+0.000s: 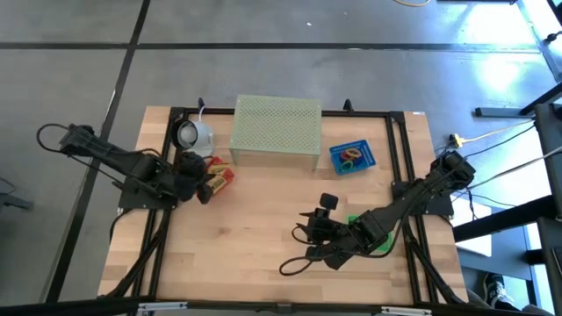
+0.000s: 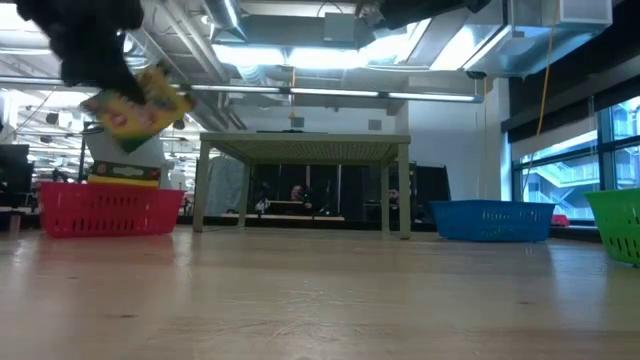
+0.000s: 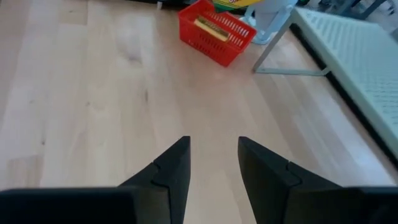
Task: Pick & Place Office Desk Supplies
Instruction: Put the yellow crayon box into the red bin
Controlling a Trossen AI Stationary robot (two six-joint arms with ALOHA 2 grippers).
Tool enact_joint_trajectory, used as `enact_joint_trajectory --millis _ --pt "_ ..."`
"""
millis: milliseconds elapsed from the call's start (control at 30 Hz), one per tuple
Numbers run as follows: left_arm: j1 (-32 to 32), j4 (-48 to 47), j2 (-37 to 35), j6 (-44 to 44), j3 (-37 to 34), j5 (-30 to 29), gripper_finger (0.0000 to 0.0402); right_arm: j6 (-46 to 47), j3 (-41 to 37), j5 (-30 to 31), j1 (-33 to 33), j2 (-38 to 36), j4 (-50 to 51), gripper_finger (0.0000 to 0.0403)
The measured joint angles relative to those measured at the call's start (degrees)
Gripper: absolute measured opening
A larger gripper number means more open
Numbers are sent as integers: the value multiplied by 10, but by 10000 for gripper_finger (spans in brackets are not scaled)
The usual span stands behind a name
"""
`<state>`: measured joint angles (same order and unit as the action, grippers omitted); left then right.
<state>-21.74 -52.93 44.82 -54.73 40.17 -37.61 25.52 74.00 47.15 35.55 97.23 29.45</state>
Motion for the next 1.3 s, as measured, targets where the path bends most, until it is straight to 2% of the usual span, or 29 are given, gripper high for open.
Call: enact_joint_trajectory --millis 167,300,433,800,1033,1300 --pt "14 -94 14 -57 -5 22 29 10 0 -17 0 0 0 135" --pt "25 -128 33 -85 -5 42 29 10 0 -17 0 0 0 135" --pt "34 -130 66 -81 -5 71 29 10 0 -17 0 0 0 135" --pt "54 -127 172 -66 -6 73 30 10 0 -17 0 0 0 135" --pt "58 -81 199 -32 -6 101 42 12 0 -15 0 0 0 135" --pt "58 -74 210 -21 -6 103 39 37 0 -16 5 0 0 135"
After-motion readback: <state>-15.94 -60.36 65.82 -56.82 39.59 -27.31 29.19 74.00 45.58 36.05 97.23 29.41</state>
